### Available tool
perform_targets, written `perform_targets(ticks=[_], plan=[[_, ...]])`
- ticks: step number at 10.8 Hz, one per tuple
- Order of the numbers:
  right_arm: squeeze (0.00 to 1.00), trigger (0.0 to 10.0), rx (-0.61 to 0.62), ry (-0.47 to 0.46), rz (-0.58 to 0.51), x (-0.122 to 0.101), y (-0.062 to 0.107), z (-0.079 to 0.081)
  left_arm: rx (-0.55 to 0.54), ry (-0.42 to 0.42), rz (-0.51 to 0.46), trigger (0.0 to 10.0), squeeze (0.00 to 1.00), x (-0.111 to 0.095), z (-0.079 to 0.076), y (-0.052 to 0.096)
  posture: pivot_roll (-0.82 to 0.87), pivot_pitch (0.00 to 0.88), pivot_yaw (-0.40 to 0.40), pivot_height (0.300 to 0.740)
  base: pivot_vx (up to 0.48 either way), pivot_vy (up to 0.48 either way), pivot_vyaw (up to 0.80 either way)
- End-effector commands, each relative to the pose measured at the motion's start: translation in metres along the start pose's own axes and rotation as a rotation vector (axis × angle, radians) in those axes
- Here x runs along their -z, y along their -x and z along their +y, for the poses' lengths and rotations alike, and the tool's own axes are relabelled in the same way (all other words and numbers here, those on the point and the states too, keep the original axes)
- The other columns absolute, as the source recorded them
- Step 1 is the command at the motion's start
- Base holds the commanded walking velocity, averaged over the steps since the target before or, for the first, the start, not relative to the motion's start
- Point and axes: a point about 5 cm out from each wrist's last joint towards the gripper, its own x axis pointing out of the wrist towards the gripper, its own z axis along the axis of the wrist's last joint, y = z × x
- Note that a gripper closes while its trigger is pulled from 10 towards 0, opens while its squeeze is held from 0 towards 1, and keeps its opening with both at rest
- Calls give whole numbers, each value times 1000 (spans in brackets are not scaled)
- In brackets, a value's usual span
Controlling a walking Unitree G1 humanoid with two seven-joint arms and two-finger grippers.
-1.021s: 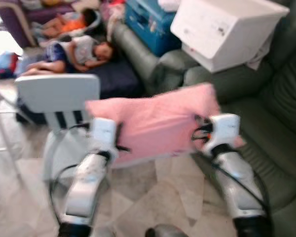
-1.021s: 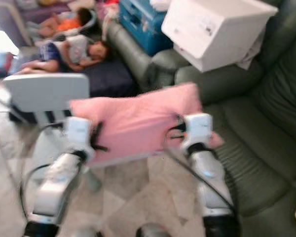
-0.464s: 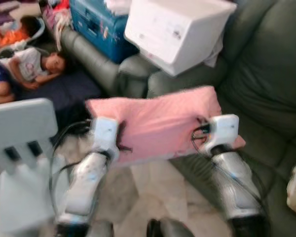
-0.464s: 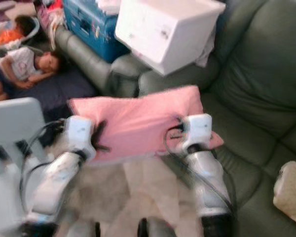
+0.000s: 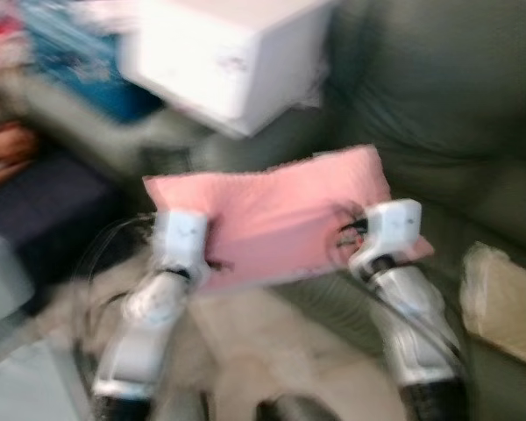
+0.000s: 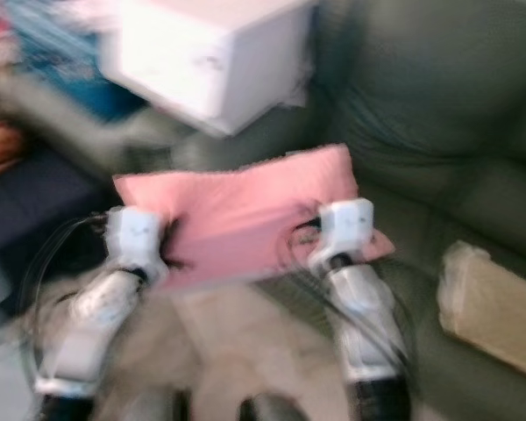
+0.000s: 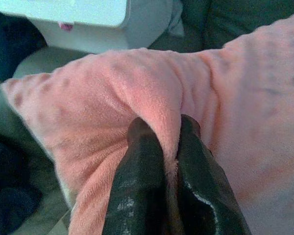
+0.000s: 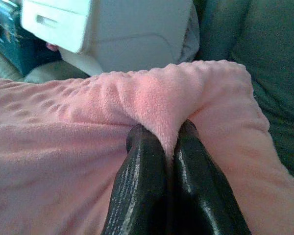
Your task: Move the pillow to the sofa
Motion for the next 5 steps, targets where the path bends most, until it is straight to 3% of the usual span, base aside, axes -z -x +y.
perform_targets(ticks=[1,5], plan=[[0,10000,23,17,-24,-7,1,-9,36,2,-32,10000,0,-8,-11,-2,-53,118,-76,740,307,0,-800],[0,10000,19,11,-6,-1,4,-6,37,5,-26,10000,0,-6,-10,-1,-47,116,-82,740,286,0,-800]])
